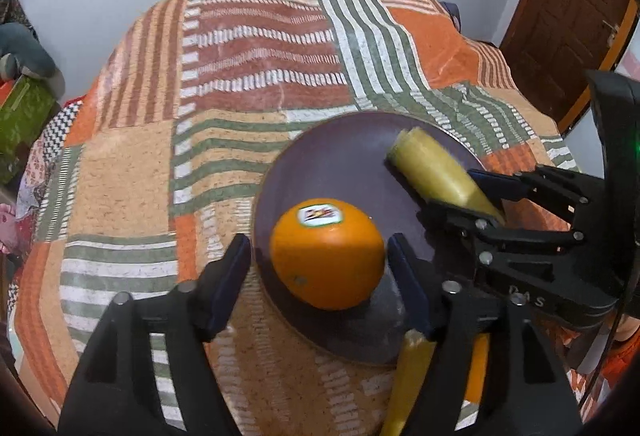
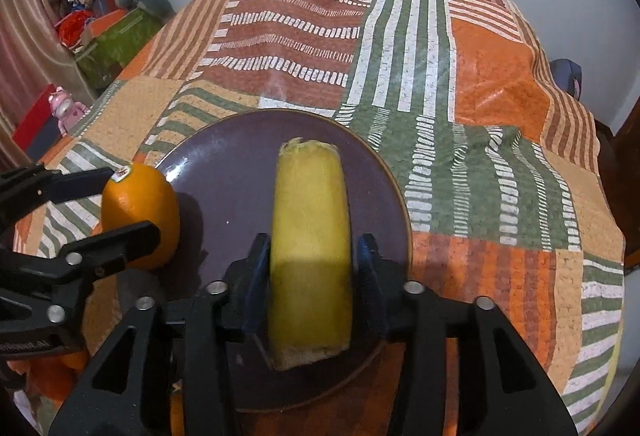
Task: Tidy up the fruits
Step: 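Lower the orange and corn onto the plate and open both tools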
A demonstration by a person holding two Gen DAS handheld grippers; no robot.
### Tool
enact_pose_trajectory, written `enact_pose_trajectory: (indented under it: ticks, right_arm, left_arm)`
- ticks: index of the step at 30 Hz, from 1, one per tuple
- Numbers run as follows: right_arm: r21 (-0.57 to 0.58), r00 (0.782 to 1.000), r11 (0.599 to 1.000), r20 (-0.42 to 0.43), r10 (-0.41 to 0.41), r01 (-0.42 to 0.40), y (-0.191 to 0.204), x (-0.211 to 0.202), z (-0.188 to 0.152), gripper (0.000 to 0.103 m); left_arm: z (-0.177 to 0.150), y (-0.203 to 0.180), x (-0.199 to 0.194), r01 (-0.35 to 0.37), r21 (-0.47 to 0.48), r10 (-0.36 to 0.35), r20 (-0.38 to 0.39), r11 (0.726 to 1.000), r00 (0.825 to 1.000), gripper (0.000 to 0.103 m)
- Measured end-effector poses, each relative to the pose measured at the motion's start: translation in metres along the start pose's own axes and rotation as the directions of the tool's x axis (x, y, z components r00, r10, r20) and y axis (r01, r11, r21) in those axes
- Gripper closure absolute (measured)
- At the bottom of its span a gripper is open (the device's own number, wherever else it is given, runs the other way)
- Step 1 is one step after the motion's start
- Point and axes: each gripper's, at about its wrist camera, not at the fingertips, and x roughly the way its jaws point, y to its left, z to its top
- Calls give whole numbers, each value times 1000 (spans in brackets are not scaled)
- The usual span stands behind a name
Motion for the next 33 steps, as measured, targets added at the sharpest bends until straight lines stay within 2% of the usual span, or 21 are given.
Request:
enact_pose_trajectory:
  ticks: [1, 3, 7, 13, 19, 26, 33]
  right_arm:
    - [4, 1000, 1000, 4, -3, 3, 1, -2, -1, 48]
    - [4, 1000, 1000, 14, -20, 20, 2, -8, -3, 41]
    - [-6, 998, 999, 47, -47, 47, 5, -31, -6, 40]
    - [20, 996, 1000, 93, 14, -16, 7, -76, -12, 36]
    - [8, 987, 1000, 161, 12, -13, 20, -115, -24, 34]
    - [6, 980, 999, 192, 44, -46, 37, -135, -45, 29]
    - [-21, 989, 999, 144, 32, -29, 48, -119, -70, 29]
  left_arm:
    - [-1, 0, -6, -8, 1, 8, 15, 1000, 1000, 25]
    - [-4, 1, -18, -13, 3, 12, 40, 1000, 999, 23]
    - [-10, 0, -47, -17, 10, 16, 94, 1000, 995, 22]
    - [-23, -7, -91, -38, 26, 33, 176, 999, 984, 18]
    - [-40, -9, -128, -45, 24, 38, 230, 999, 973, 16]
    - [-62, -10, -141, -28, 14, 25, 229, 999, 973, 14]
    - [-86, -14, -119, -8, 20, 5, 167, 1000, 986, 14]
